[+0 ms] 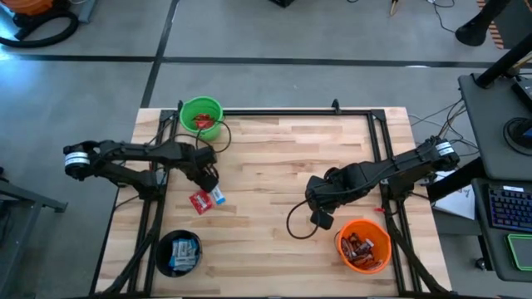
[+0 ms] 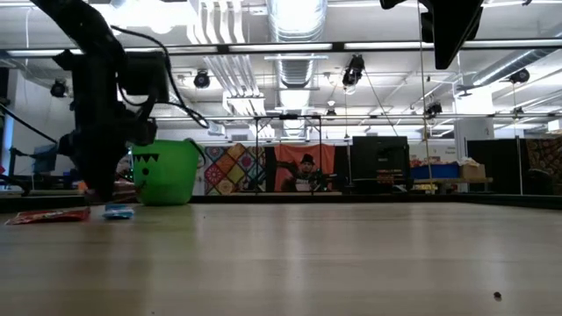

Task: Sort candy
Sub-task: Put the brown chocolate into the orange bucket

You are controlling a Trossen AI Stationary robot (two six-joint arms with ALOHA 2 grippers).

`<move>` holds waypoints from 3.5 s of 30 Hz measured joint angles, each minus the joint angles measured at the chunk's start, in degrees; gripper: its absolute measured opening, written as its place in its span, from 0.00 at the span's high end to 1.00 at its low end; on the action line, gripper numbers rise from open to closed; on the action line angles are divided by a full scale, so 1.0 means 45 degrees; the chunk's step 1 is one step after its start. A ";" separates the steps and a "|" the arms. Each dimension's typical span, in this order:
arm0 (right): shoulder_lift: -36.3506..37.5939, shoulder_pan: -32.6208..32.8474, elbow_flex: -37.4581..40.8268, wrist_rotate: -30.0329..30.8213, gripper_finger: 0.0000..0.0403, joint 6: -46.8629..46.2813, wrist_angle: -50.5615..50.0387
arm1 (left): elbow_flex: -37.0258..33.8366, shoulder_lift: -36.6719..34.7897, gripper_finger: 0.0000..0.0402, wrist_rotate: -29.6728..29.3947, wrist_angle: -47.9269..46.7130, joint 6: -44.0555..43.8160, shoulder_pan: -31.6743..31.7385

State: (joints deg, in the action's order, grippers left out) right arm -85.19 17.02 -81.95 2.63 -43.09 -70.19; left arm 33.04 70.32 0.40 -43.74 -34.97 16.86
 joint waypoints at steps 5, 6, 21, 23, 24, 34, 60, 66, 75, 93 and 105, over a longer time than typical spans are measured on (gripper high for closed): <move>0.0000 0.0000 -0.0005 0.0000 0.90 -0.0087 0.0000 | 0.0656 0.0000 0.93 -0.0008 -0.0084 0.0288 0.0000; 0.0000 0.0000 0.0000 -0.0002 0.90 -0.0087 0.0000 | 0.0806 0.0000 0.93 -0.0004 -0.0141 0.0314 0.0000; -0.0010 -0.0044 0.0000 0.1379 0.90 -0.0464 0.0102 | 0.4801 -0.0015 0.94 0.1400 -0.0056 0.0274 -0.2058; -0.0015 -0.0115 0.0000 0.1926 0.90 -0.0996 0.0102 | 0.5543 -0.0019 0.94 0.1276 -0.0041 0.0266 -0.2651; -0.0015 -0.0193 0.0000 0.2138 0.90 -0.1337 0.0105 | 0.5871 -0.0021 0.95 0.1041 -0.0004 0.0224 -0.2930; -0.0024 -0.0291 0.0000 0.7792 0.90 -0.4009 0.1684 | 0.7123 0.0237 0.95 -0.0543 0.0831 0.0060 -0.4546; -0.0019 -0.0083 0.0000 0.9966 0.90 -0.1699 0.8066 | 0.7075 0.2001 0.97 -0.2103 0.6997 0.0665 -0.5042; -0.0001 0.0514 0.0000 1.2569 0.90 -0.3566 0.8155 | 0.7075 0.2231 0.98 -0.2978 0.7129 0.0736 -0.5037; 0.0624 0.1113 0.0000 1.0023 0.90 -0.1103 0.8459 | 0.7075 0.2288 0.98 -0.2512 0.7519 0.1537 -0.5022; 0.0903 0.1132 0.0000 0.9647 0.90 -0.0147 0.9916 | 0.7075 0.2288 0.99 -0.1864 0.8997 0.2002 -0.5042; 0.0903 0.0913 0.0000 0.9641 0.90 0.0175 1.0316 | 0.7080 0.2818 0.99 -0.1426 1.0028 0.1777 -0.5022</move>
State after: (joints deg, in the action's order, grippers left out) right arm -81.12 21.12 -81.95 46.02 -42.30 -23.77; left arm 64.90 83.01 -6.02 1.39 -26.97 -5.74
